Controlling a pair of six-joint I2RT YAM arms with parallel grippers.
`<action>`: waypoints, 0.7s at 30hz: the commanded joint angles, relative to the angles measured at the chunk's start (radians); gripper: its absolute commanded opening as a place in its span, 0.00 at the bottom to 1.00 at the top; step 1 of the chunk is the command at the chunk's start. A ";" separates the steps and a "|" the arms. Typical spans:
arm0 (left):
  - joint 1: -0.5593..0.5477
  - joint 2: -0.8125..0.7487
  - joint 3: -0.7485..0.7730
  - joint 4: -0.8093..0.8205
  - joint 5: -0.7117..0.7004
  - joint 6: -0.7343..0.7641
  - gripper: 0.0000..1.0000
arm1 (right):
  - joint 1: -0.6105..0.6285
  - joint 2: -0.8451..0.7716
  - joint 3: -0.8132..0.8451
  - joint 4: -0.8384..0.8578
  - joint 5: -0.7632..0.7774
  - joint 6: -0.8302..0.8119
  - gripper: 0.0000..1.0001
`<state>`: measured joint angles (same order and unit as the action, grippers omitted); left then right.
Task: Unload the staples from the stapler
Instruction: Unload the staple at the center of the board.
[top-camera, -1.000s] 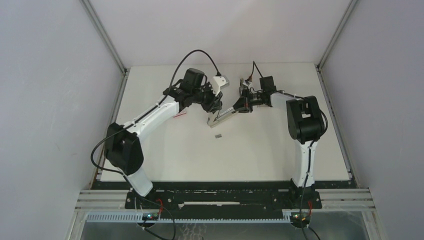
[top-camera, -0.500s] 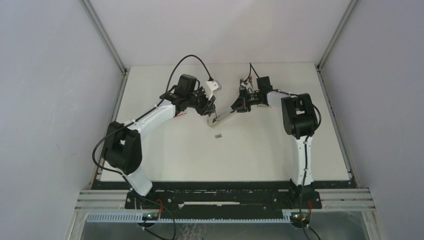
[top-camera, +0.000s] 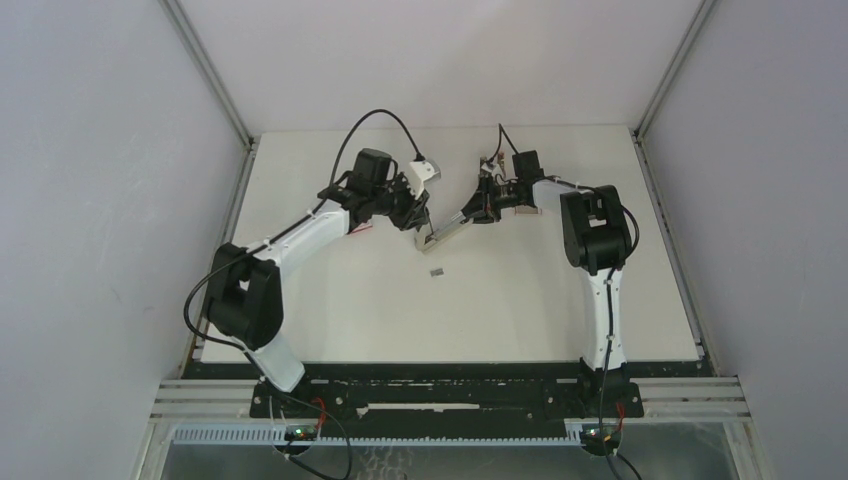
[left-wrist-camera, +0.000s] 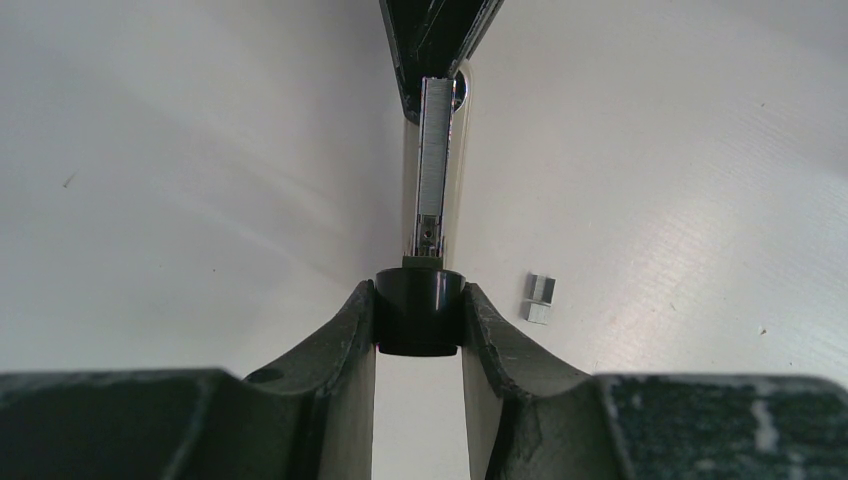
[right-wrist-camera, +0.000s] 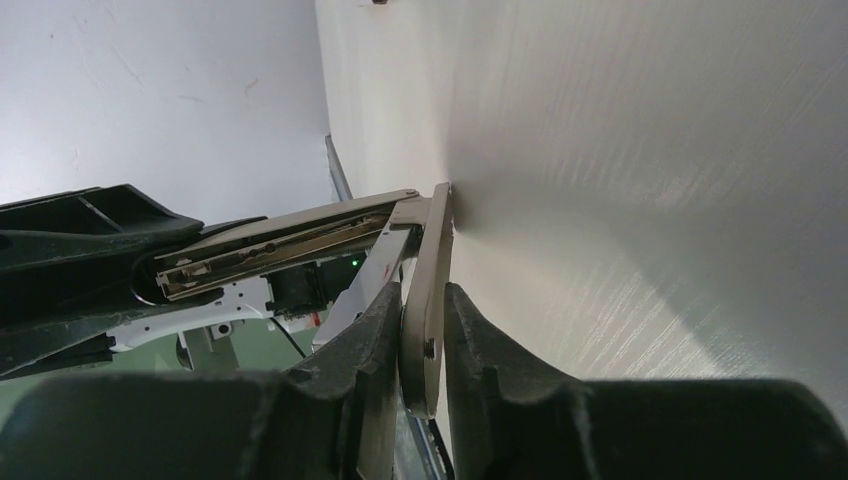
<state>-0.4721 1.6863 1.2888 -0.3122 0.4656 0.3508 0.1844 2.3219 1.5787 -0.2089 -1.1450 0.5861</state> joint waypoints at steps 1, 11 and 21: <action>-0.004 -0.007 0.033 0.001 -0.092 0.019 0.00 | -0.022 -0.020 0.033 -0.043 -0.003 -0.009 0.22; -0.090 0.049 0.099 -0.070 -0.156 0.028 0.00 | -0.042 -0.070 0.027 -0.065 0.025 -0.008 0.29; -0.128 0.119 0.179 -0.152 -0.199 0.045 0.00 | -0.079 -0.068 0.035 -0.106 0.016 -0.036 0.31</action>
<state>-0.5941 1.7802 1.4208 -0.3771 0.3191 0.3611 0.1429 2.3184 1.5803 -0.2966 -1.1385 0.5507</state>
